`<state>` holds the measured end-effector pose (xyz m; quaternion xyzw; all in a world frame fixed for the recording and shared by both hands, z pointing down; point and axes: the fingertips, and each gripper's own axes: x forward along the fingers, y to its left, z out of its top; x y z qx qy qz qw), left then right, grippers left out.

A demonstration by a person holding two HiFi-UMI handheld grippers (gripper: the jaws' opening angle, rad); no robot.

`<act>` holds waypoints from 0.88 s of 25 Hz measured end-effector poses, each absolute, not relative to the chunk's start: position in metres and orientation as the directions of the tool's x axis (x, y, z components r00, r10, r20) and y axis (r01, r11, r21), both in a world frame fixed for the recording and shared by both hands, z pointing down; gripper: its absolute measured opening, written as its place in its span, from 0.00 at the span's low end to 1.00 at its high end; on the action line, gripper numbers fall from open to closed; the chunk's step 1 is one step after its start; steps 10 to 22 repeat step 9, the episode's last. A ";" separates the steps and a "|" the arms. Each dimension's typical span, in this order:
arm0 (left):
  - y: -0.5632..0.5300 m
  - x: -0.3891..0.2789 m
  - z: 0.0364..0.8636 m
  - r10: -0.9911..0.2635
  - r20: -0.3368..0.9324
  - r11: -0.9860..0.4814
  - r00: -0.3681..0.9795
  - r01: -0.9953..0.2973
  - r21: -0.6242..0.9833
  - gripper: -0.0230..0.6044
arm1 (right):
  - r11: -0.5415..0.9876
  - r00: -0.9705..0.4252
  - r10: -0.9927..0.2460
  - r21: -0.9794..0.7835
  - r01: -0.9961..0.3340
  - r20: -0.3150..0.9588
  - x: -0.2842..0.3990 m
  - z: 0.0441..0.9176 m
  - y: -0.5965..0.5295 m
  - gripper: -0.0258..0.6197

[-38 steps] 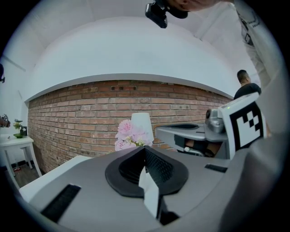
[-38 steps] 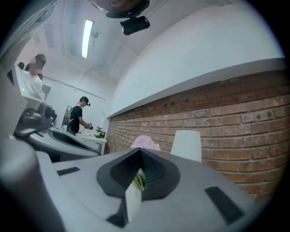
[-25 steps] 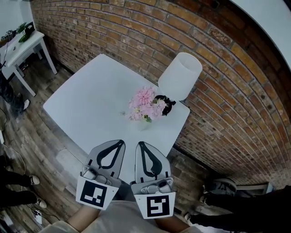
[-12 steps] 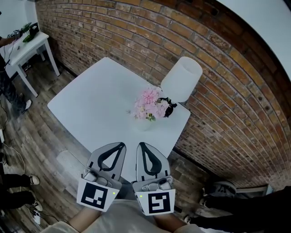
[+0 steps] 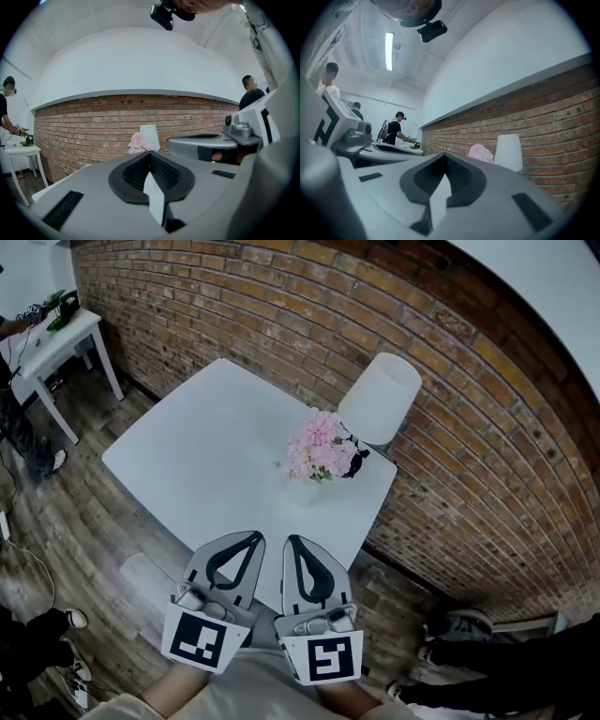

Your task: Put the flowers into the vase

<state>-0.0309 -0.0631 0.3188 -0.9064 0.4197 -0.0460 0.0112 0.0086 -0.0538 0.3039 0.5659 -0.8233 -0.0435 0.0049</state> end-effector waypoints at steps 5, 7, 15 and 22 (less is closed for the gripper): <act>-0.066 -0.036 0.314 -0.760 0.070 -0.649 0.646 -0.758 -0.063 0.05 | 0.354 -0.360 -0.932 0.096 -0.930 -0.047 0.005 0.301 -0.057 0.05; -0.068 -0.037 0.314 -0.760 0.070 -0.650 0.646 -0.758 -0.063 0.05 | 0.356 -0.361 -0.931 0.095 -0.930 -0.047 0.003 0.300 -0.059 0.05; -0.069 -0.038 0.316 -0.759 0.070 -0.651 0.647 -0.757 -0.063 0.05 | 0.358 -0.363 -0.931 0.094 -0.929 -0.047 0.002 0.300 -0.061 0.05; -0.069 -0.038 0.316 -0.759 0.070 -0.651 0.647 -0.757 -0.063 0.05 | 0.358 -0.363 -0.931 0.094 -0.929 -0.047 0.002 0.300 -0.061 0.05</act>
